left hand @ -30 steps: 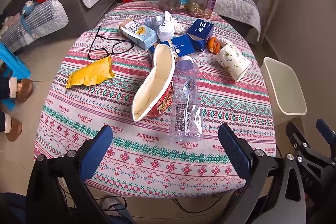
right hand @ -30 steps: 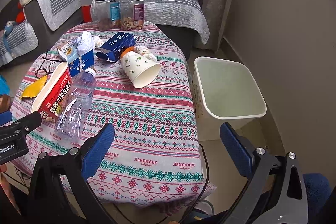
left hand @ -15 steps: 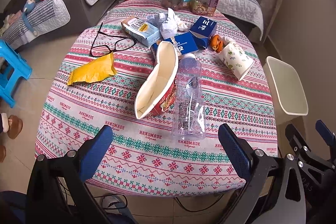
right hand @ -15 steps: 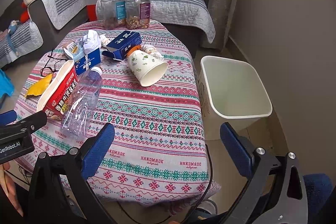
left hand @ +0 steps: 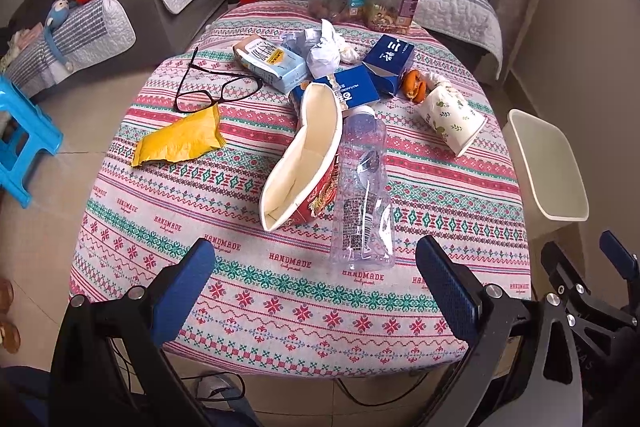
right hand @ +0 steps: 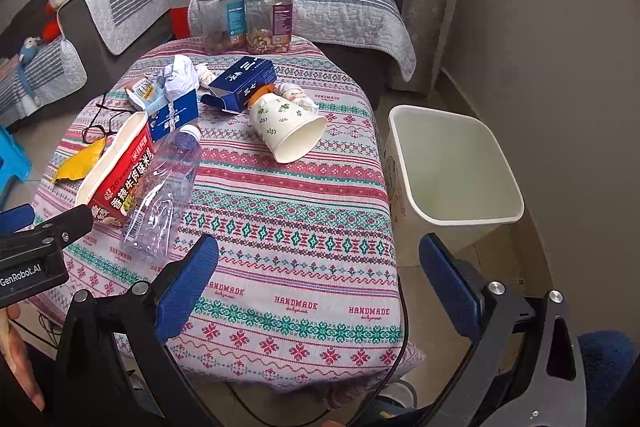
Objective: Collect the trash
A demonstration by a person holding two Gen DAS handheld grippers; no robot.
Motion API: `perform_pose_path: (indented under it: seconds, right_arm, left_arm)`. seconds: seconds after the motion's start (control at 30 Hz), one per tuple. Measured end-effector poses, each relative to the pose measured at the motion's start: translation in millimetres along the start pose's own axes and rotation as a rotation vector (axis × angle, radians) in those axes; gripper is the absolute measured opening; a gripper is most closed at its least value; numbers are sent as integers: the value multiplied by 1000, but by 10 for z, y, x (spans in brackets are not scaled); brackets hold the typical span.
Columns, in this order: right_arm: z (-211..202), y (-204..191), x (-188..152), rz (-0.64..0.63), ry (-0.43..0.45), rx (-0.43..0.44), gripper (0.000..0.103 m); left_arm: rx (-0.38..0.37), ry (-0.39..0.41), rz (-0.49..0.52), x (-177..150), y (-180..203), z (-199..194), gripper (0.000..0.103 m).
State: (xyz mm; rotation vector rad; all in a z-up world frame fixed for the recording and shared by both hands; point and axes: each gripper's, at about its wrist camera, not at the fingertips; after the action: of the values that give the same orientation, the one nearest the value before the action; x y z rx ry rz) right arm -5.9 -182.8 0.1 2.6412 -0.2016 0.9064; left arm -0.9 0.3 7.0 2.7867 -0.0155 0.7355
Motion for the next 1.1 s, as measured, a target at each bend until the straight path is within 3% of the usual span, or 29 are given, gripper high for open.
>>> perform_pose_path:
  seconds: [0.57, 0.7, 0.83, 0.93, 1.03, 1.1]
  right_arm:
    - [-16, -10, 42, -14, -35, 87, 96]
    - [-206, 166, 383, 9, 10, 222, 96]
    - [-175, 291, 931, 38, -28, 363, 96]
    - [37, 205, 1299, 2, -87, 422, 96]
    - [386, 43, 1524, -51, -135, 422, 96]
    - [671, 17, 1532, -37, -170, 423, 96]
  left_arm:
    - [-15, -1, -1, 66, -108, -37, 97]
    - [8, 63, -63, 244, -491, -257, 97]
    - [-29, 72, -120, 365, -733, -332, 96]
    - [-70, 46, -64, 429, -595, -233, 95]
    - [-55, -15, 53, 492, -339, 29, 94]
    - [-45, -50, 89, 528, -263, 210, 87]
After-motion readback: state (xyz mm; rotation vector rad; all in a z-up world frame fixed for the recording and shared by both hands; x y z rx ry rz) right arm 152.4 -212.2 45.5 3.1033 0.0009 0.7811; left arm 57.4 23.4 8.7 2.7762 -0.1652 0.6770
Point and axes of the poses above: each gripper's, at about its wrist camera, not at the fingertips, and z roughly the way its jaws point, y to its right, x to its top, and after that the axes turned 14 degrees about -x, right-handed
